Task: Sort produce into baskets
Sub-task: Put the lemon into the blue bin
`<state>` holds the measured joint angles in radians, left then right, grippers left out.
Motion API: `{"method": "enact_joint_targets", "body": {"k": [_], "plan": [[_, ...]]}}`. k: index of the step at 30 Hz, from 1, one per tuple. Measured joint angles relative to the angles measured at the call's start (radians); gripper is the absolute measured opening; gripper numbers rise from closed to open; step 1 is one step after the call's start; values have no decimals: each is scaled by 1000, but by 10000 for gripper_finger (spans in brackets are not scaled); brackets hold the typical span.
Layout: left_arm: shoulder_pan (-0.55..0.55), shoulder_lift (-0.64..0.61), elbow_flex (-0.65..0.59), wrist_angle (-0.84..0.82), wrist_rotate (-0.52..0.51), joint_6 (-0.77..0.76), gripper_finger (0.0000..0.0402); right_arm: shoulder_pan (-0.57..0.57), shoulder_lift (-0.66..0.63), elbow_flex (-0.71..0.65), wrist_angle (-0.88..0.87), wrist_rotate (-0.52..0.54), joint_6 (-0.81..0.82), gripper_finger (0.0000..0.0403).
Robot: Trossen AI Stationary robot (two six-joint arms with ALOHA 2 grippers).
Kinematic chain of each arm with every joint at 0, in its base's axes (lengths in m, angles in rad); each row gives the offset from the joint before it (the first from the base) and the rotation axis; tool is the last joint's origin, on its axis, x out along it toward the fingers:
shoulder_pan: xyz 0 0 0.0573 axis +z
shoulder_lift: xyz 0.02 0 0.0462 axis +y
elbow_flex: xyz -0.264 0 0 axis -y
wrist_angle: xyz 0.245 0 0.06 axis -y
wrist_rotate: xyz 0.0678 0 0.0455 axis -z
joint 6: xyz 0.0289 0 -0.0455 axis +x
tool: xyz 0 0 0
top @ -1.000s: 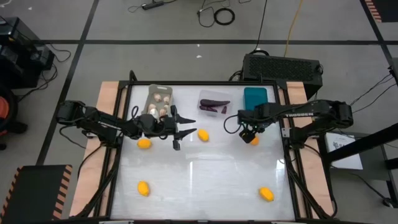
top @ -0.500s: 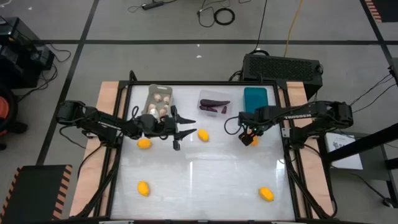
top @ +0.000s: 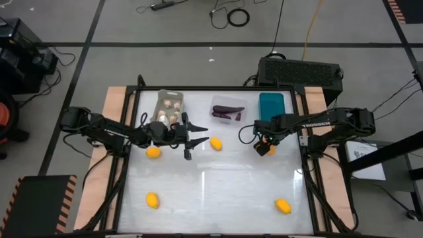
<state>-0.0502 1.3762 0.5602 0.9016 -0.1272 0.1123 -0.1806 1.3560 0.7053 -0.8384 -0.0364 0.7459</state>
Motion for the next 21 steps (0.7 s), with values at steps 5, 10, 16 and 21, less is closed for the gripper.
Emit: {"method": "enact_joint_targets", "body": {"k": [5, 10, 16, 21], "plan": [[4, 0, 0, 0, 0, 0, 164, -2, 0, 28, -7, -23, -27, 193], [4, 0, 0, -5, 0, 0, 164, -2, 0, 121, -68, -48, -91, 174], [4, 0, 0, -6, 0, 0, 164, -20, 0, 307, -229, 28, -193, 186], [4, 0, 0, -6, 0, 0, 164, -73, 0, 432, -288, 318, -206, 186]]}}
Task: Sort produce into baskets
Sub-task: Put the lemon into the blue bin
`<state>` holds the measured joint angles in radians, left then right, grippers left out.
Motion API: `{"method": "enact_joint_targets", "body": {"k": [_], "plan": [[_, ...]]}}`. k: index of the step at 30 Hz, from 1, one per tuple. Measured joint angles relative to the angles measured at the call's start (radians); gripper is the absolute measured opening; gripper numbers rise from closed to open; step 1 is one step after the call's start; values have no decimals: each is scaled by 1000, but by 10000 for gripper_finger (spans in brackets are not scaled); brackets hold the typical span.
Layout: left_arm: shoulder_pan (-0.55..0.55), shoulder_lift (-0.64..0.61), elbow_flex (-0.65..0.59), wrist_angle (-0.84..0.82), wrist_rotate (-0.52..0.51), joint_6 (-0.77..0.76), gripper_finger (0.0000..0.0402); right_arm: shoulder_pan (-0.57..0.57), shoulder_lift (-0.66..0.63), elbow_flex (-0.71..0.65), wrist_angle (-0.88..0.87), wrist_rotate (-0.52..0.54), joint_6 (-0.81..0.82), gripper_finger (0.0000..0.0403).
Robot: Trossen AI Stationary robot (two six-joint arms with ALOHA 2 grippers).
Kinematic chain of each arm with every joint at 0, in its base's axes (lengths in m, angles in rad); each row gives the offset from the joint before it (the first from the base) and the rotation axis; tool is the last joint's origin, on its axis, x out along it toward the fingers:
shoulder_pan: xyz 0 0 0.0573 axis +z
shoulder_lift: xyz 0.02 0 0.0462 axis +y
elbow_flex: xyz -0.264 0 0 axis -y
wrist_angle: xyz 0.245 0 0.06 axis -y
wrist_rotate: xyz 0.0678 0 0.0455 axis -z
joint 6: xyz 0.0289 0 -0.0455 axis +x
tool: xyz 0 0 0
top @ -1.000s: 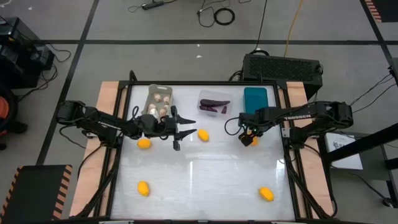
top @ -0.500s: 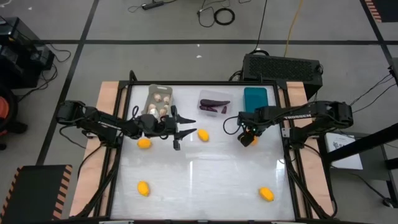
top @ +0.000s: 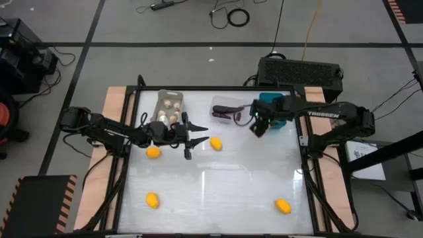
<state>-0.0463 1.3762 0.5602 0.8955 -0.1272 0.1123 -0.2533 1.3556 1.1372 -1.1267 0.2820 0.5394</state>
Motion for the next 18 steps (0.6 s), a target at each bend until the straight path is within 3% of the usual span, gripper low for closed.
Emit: {"method": "enact_joint_targets", "body": {"k": [3, 12, 18], "plan": [[0, 0, 0, -4, 0, 0, 164, -59, 0, 22, 12, 71, -10, 187], [0, 0, 0, -26, 0, 0, 164, -284, 0, -37, 23, 77, -95, 191], [0, 0, 0, -26, 0, 0, 164, -334, 0, -48, 35, 76, -141, 229]]}}
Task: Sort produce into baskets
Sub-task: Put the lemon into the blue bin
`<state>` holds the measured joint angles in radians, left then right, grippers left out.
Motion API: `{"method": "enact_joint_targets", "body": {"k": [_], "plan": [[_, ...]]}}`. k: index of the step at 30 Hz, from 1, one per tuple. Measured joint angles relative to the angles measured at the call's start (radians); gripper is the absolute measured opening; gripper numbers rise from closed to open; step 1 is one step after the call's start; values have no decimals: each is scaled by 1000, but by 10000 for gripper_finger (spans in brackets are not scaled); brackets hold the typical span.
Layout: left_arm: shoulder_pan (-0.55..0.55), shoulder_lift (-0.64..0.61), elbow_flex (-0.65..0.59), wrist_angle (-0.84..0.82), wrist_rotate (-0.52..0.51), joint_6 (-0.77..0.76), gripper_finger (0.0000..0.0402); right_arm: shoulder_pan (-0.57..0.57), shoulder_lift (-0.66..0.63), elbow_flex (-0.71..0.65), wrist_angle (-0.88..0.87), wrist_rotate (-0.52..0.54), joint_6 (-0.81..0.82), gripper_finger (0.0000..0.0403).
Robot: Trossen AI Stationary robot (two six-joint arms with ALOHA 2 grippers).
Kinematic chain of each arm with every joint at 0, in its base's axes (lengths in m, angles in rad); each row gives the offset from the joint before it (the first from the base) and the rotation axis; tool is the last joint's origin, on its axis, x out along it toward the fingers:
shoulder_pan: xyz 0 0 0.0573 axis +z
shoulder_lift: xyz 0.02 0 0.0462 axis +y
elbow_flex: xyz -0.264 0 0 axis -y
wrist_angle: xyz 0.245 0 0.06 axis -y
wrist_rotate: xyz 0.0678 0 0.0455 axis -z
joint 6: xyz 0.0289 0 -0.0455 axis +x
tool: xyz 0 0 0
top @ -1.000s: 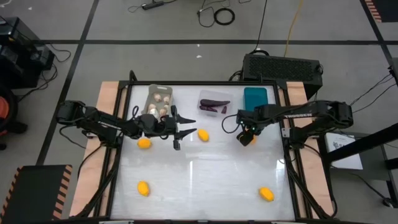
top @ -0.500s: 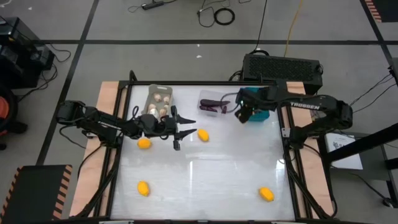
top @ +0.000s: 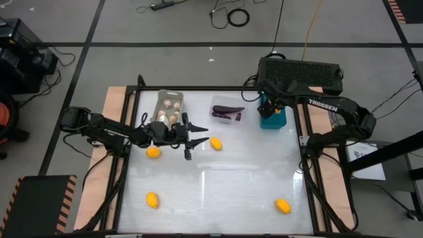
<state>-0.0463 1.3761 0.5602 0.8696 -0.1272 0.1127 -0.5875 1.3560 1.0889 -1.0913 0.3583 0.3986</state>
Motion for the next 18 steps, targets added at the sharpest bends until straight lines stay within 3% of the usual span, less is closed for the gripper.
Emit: {"method": "enact_joint_targets", "body": {"k": [9, 14, 18], "plan": [[0, 0, 0, -5, 0, -3, 164, -7, 0, 0, -1, -27, -2, 281], [0, -8, 0, -162, -5, -91, 164, 2, 0, 0, -1, -250, 17, 283], [0, -69, 46, -460, -13, -177, 164, 76, -1, 0, -1, -374, 70, 283]]}}
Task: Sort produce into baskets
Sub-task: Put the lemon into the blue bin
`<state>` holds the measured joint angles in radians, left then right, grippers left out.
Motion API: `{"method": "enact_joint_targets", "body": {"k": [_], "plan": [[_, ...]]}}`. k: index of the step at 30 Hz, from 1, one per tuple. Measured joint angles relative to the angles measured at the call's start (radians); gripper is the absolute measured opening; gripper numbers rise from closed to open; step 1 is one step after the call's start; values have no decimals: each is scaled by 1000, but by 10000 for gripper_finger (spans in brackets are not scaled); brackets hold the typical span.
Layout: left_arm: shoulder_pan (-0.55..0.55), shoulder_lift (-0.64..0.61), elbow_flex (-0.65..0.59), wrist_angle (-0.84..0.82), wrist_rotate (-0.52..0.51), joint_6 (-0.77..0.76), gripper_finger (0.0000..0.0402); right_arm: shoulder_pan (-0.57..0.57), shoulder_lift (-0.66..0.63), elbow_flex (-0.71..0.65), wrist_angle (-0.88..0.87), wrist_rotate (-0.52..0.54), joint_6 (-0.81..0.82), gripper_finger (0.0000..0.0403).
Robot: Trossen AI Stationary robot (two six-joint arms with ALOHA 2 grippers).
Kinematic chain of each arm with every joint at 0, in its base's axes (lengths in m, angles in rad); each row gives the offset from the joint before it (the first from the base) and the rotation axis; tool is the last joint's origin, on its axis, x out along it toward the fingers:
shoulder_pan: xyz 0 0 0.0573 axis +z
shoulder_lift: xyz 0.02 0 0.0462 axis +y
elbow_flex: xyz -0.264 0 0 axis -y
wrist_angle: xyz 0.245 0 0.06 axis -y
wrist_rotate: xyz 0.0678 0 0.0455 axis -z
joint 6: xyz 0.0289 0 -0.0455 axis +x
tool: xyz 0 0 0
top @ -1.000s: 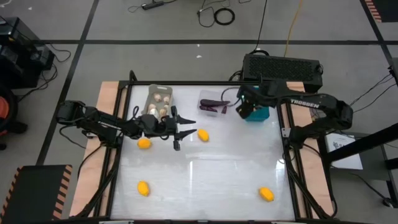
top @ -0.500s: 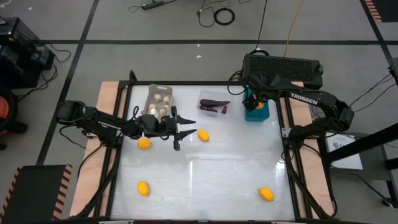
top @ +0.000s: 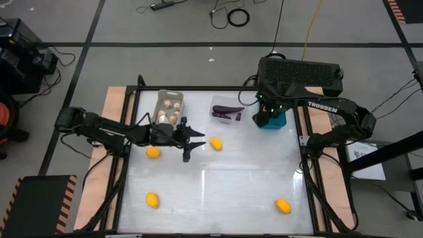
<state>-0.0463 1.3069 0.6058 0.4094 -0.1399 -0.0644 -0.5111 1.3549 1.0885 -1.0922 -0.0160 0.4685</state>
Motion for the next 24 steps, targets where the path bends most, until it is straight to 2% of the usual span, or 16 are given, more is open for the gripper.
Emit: {"method": "enact_joint_targets", "body": {"k": [5, 9, 15, 24], "plan": [[0, -103, 98, -380, -85, -179, 164, 151, -3, 0, 48, -15, 72, 283], [-16, -166, 137, -540, -197, -302, 164, 298, -2, 0, 122, -13, 143, 283], [-76, -189, 138, -641, -360, -323, 164, 557, -2, 0, 69, -18, 325, 283], [-85, -184, 138, -644, -392, -322, 164, 943, -2, 0, 45, -41, 747, 283]]}}
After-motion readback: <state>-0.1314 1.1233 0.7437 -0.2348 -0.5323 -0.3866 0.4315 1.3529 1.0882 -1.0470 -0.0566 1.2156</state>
